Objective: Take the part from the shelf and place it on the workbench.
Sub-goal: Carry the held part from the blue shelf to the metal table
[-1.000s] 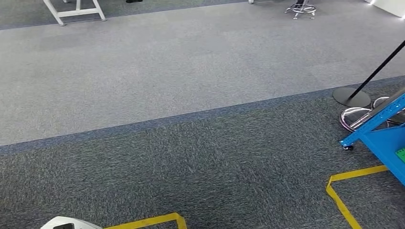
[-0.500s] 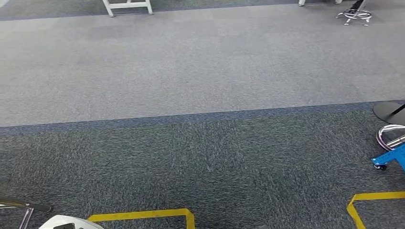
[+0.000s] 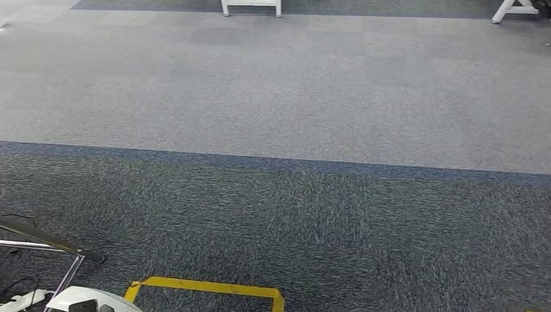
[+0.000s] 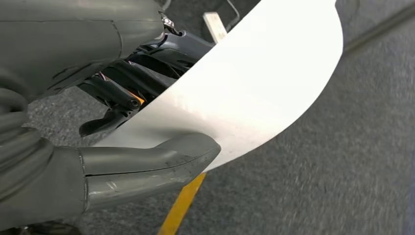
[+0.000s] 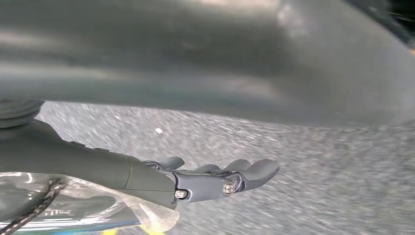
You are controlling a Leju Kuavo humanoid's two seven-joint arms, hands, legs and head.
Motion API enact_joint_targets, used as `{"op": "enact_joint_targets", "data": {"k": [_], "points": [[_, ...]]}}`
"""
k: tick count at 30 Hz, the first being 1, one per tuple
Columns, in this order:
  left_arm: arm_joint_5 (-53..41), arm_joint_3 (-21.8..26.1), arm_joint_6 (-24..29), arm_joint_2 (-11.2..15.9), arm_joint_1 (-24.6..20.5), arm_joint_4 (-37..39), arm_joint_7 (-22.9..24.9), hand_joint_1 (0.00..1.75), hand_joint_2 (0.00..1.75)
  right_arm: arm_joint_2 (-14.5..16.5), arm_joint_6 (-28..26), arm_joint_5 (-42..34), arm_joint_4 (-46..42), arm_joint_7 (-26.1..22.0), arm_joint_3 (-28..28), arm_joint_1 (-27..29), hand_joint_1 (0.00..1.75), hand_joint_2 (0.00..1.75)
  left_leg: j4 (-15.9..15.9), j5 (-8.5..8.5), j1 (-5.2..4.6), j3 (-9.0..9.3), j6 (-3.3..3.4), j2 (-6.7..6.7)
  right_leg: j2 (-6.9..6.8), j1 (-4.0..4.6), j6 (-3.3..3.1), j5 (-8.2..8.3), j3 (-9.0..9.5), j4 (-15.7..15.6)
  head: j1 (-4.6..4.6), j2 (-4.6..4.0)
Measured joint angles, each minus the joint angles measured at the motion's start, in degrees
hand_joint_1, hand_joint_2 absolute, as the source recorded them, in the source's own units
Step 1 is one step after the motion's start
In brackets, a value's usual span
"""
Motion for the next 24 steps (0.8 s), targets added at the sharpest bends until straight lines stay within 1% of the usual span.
{"op": "enact_joint_targets", "data": {"k": [1, 2, 3, 4, 5, 6, 7, 8, 9, 10, 11, 12, 13, 14, 15, 16, 17, 18, 19, 20, 21, 22, 23, 24], "points": [[0.0, -0.1, 0.0, 0.0, 0.0, -0.2, 0.0, 1.75, 1.75, 0.0, 0.0, 0.1, 0.0, 0.0, 0.0, 0.0, 0.0, 0.0, 0.1, -0.08, 0.03, -0.13, -0.25, -0.63, 1.15, -0.07, -0.08, 0.56, 0.95, -2.1, -0.02, 0.0], [0.0, -0.2, 0.0, 0.0, 0.1, -0.4, 0.0, 1.75, 1.75, 0.0, 0.0, 0.2, 0.0, 0.0, 0.1, 0.0, 0.0, 0.0, 0.2, -0.07, 0.11, -0.38, -0.54, -1.28, 1.7, -0.08, -0.13, 0.43, 1.43, -3.0, -0.04, 0.0], [0.0, -0.3, 0.0, 0.0, 0.1, -0.5, 0.0, 1.75, 1.75, 0.0, 0.0, 0.2, 0.0, 0.0, 0.2, 0.1, 0.0, 0.0, 0.2, 0.01, 0.22, -0.6, -0.81, -1.93, 1.28, -0.07, -0.23, 0.39, 1.72, -3.4, -0.04, 0.0], [0.0, -0.3, 0.0, 0.0, 0.3, -0.6, 0.0, 1.75, 1.75, 0.0, 0.0, 0.3, 0.0, 0.1, 0.3, 0.1, 0.0, 0.0, 0.2, 0.0, 0.32, -0.75, -1.09, -2.1, 0.67, -0.07, -0.43, 0.47, 1.88, -3.5, -0.04, 0.0], [0.0, -0.4, 0.1, 0.0, 0.4, -0.7, 0.0, 1.75, 1.75, 0.0, 0.0, 0.3, 0.0, 0.1, 0.4, 0.1, 0.0, 0.0, 0.7, -0.35, 0.27, -0.99, -1.38, -1.25, -0.02, -0.12, -0.68, 0.5, 2.08, -3.6, -0.11, 0.0], [0.0, -0.4, 0.2, 0.0, 0.5, -0.8, 0.0, 1.75, 1.75, 0.0, 0.0, 0.3, 0.0, 0.0, 0.5, 0.0, 0.0, 0.0, 2.3, -1.23, 0.21, -1.64, -1.7, 0.19, -0.81, -0.2, -0.96, 0.49, 2.32, -3.8, -0.23, 0.0], [0.1, -0.5, 0.3, 0.0, 0.5, -0.9, 0.0, 1.75, 1.75, 0.0, 0.0, 0.3, 0.0, 0.0, 0.6, 0.1, 0.0, 0.0, 5.0, -2.68, 0.21, -2.9, -2.02, 1.98, -1.72, -0.22, -1.22, 0.39, 2.58, -4.0, -0.34, 0.0], [0.1, -0.5, 0.4, 0.0, 0.4, -0.9, 0.0, 1.75, 1.75, 0.0, 0.0, 0.3, 0.0, 0.0, 0.6, 0.1, 0.0, 0.0, 8.7, -4.36, 0.28, -4.72, -2.34, 3.53, -2.65, -0.15, -1.41, 0.19, 2.8, -4.0, -0.43, 0.0], [0.1, -0.6, 0.6, 0.0, 0.4, -1.0, 0.0, 1.75, 1.75, 0.0, 0.0, 0.3, 0.0, 0.0, 0.7, 0.2, 0.0, 0.0, 12.5, -5.84, 0.48, -6.71, -2.6, 4.22, -3.62, -0.09, -1.53, -0.01, 2.97, -4.0, -0.45, 0.0], [0.0, -0.7, 0.8, 0.0, 0.5, -1.0, 0.0, 1.75, 1.75, 0.0, 0.1, 0.3, 0.0, 0.0, 0.7, 0.3, 0.0, 0.0, 15.3, -6.57, 0.69, -8.22, -2.8, 4.52, -4.52, -0.06, -1.57, -0.21, 3.12, -4.0, -0.44, 0.0], [-0.1, -0.8, 1.2, 0.0, 0.6, -1.1, 0.0, 1.75, 1.75, 0.0, 0.2, 0.3, 0.0, 0.0, 0.8, 0.3, 0.0, 0.0, 16.3, -6.24, 0.88, -8.83, -2.94, 4.67, -5.3, -0.06, -1.55, -0.4, 3.29, -4.0, -0.45, 0.0], [-0.3, -0.9, 1.7, 0.0, 0.8, -1.4, 0.0, 1.75, 1.75, 0.0, 0.5, 0.4, 0.0, 0.0, 0.8, 0.3, 0.0, 0.0, 14.9, -4.83, 1.04, -8.29, -3.0, 4.89, -6.0, -0.06, -1.51, -0.59, 3.52, -4.0, -0.46, 0.0], [-0.5, -1.2, 2.4, 0.0, 1.1, -1.8, 0.0, 1.75, 1.75, -0.1, 1.1, 0.4, 0.0, 0.0, 0.9, 0.2, 0.0, 0.0, 11.7, -2.72, 1.12, -6.74, -2.95, 5.41, -6.66, -0.06, -1.41, -0.81, 3.82, -4.0, -0.47, 0.0], [-0.7, -1.6, 3.1, 0.0, 1.4, -2.5, 0.0, 1.75, 1.75, -0.2, 1.8, 0.4, 0.0, -0.1, 0.9, 0.2, 0.0, 0.0, 7.7, -0.88, 1.03, -4.81, -2.8, 6.7, -7.29, -0.04, -1.24, -1.05, 4.12, -4.0, -0.46, 0.0], [-0.8, -2.3, 3.8, 0.0, 1.7, -3.6, 0.0, 1.75, 1.75, -0.4, 2.4, 0.5, 0.0, -0.3, 0.9, 0.2, 0.0, 0.0, 4.1, 0.34, 0.73, -3.1, -2.5, 8.13, -7.9, 0.09, -0.94, -1.34, 4.33, -4.0, -0.49, 0.0], [-0.8, -3.1, 4.4, -0.1, 2.0, -4.9, 0.0, 1.75, 1.75, -0.6, 2.8, 0.4, 0.0, -0.4, 0.9, 0.2, 0.0, 0.0, 1.8, 0.81, 0.44, -2.04, -2.15, 9.27, -8.47, 0.24, -0.6, -1.62, 4.4, -4.0, -0.49, 0.0], [-0.8, -4.0, 5.3, -0.1, 2.4, -6.4, 0.0, 1.75, 1.75, -0.8, 3.0, 0.4, 0.0, -0.5, 0.9, 0.2, 0.0, 0.0, 0.9, 0.6, 0.14, -1.67, -1.78, 9.92, -9.09, 0.37, -0.24, -1.87, 4.48, -4.1, -0.47, 0.0], [-0.9, -5.0, 6.6, -0.2, 2.9, -8.0, 0.0, 1.75, 1.75, -0.9, 3.1, 0.4, 0.0, -0.6, 0.9, 0.1, 0.0, 0.0, 0.6, 0.39, -0.05, -1.67, -1.41, 9.6, -9.71, 0.49, 0.1, -2.09, 4.78, -4.3, -0.47, 0.0], [-1.1, -6.0, 8.6, -0.2, 3.5, -9.7, 0.0, 1.75, 1.75, -1.0, 3.1, 0.4, 0.0, -0.6, 0.9, 0.0, 0.0, 0.0, 0.5, 0.39, 0.07, -1.53, -1.05, 8.9, -10.25, 0.47, 0.4, -2.3, 5.12, -4.4, -0.46, 0.0], [-1.3, -7.0, 11.2, -0.2, 4.2, -11.4, 0.0, 1.75, 1.75, -1.1, 3.1, 0.4, 0.0, -0.6, 0.9, -0.1, 0.0, 0.0, 0.2, 0.44, 0.19, -1.26, -0.71, 8.25, -9.88, 0.42, 0.7, -2.69, 5.44, -4.3, -0.35, 0.0], [-1.7, -8.1, 13.9, -0.2, 4.8, -13.2, 0.0, 1.75, 1.75, -1.1, 3.1, 0.3, 0.0, -0.7, 1.0, -0.3, 0.0, 0.0, -0.1, 0.55, 0.33, -0.98, -0.33, 7.64, -8.75, 0.36, 0.92, -3.45, 5.25, -3.2, -0.19, 0.0], [-2.5, -9.1, 16.3, -0.2, 5.4, -15.2, 0.0, 1.75, 1.75, -1.2, 3.2, 0.3, 0.0, -0.7, 1.0, -0.3, 0.0, 0.0, -0.3, 0.7, 0.48, -0.72, 0.04, 7.01, -7.22, 0.29, 1.09, -4.7, 4.16, -0.9, -0.02, 0.0], [-4.0, -10.0, 18.0, -0.4, 5.8, -17.2, 0.0, 1.75, 1.75, -1.2, 3.2, 0.3, 0.0, -0.7, 1.0, -0.2, 0.0, 0.0, -0.4, 0.72, 0.48, -0.65, 0.32, 6.35, -5.5, 0.24, 1.15, -6.26, 2.36, 2.6, 0.16, 0.0], [-6.0, -10.6, 18.9, -0.8, 6.3, -19.4, 0.0, 1.75, 1.75, -1.3, 3.3, 0.4, 0.0, -0.7, 1.0, -0.1, 0.0, 0.0, -0.4, 0.71, 0.44, -0.65, 0.55, 5.54, -4.49, 0.23, 1.15, -7.77, 0.03, 6.7, 0.21, 0.0]]}}
